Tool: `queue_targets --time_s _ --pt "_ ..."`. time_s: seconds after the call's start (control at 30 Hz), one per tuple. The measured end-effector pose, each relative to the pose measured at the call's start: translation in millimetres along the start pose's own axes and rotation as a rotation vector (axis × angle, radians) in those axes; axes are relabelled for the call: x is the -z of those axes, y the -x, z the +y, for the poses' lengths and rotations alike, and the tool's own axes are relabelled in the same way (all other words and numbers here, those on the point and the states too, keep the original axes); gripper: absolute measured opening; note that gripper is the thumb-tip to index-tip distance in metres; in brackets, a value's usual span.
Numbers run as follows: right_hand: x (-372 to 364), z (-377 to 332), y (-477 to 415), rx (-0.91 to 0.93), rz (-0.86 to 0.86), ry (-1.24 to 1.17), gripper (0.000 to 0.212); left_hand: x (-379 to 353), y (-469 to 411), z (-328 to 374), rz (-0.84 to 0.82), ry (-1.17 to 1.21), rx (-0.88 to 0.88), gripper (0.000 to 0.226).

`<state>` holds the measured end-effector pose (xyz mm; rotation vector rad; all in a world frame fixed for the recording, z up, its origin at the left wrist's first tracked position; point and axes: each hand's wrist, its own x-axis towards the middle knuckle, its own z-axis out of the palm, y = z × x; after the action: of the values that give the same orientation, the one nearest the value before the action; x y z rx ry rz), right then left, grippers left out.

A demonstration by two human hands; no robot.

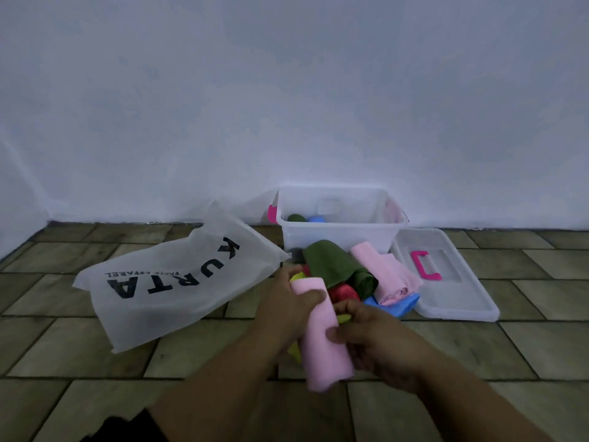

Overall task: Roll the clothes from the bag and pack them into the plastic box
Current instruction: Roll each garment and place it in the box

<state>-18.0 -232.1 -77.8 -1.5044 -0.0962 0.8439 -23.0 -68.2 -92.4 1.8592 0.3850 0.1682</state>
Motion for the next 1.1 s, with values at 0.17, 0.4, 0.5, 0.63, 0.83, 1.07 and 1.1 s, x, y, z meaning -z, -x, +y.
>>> queue_targets --time_s 0.17,0.4,0.5,0.63,0.83,1.07,1.1 --pt "44.2 -72.6 -22.4 0.066 0.051 0.064 0.030 15.7 -75.9 51.0 0.126 -0.182 -0.147 0.059" --pt "98.1 -159.1 -116.0 0.218 0.469 0.058 0.026 8.6 -159.9 66.9 -0.054 -0.558 0.116 0.076" --pt "109.9 -169.2 -156.6 0.098 0.513 0.376 0.031 0.8 -172.3 59.5 -0.095 -0.703 0.113 0.079" --pt "103.1 -161.3 -201.5 -0.180 0.394 1.006 0.036 -1.4 -182.9 46.7 -0.077 -0.704 0.149 0.088" --pt "92.7 -150.1 -234.8 -0.258 0.276 1.355 0.035 -4.6 -188.8 41.2 -0.072 -0.759 0.130 0.089" --pt "107.8 -142.2 -244.3 -0.131 0.312 1.480 0.029 -5.4 -189.2 41.6 -0.087 -0.742 0.143 0.089" --pt "107.3 -140.7 -246.9 -0.124 0.306 1.496 0.030 -5.5 -188.8 42.1 -0.082 -0.743 0.146 0.089"
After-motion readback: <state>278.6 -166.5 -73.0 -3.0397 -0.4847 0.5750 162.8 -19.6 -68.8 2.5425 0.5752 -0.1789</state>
